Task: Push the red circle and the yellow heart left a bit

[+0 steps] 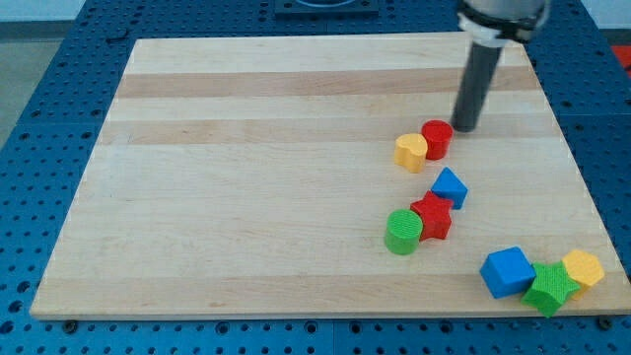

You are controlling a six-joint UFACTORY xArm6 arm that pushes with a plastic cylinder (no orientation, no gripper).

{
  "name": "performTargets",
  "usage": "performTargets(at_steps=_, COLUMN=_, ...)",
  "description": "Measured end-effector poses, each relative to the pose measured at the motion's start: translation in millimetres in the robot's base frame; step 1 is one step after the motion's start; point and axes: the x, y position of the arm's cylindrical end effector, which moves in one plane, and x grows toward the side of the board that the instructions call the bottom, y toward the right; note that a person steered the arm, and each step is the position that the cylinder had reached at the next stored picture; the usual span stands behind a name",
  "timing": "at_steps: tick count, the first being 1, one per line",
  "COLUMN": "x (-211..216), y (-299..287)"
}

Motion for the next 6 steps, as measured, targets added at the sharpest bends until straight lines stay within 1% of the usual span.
performTargets(at_steps=1, x=17.4, y=27.2)
performTargets(at_steps=2, x=33.6, y=19.3)
performTargets(at_steps=4, x=31.9, y=-44.6)
performTargets(at_steps=5, x=39.4, y=-44.7)
performTargets(at_steps=6, x=36.1, y=-65.4)
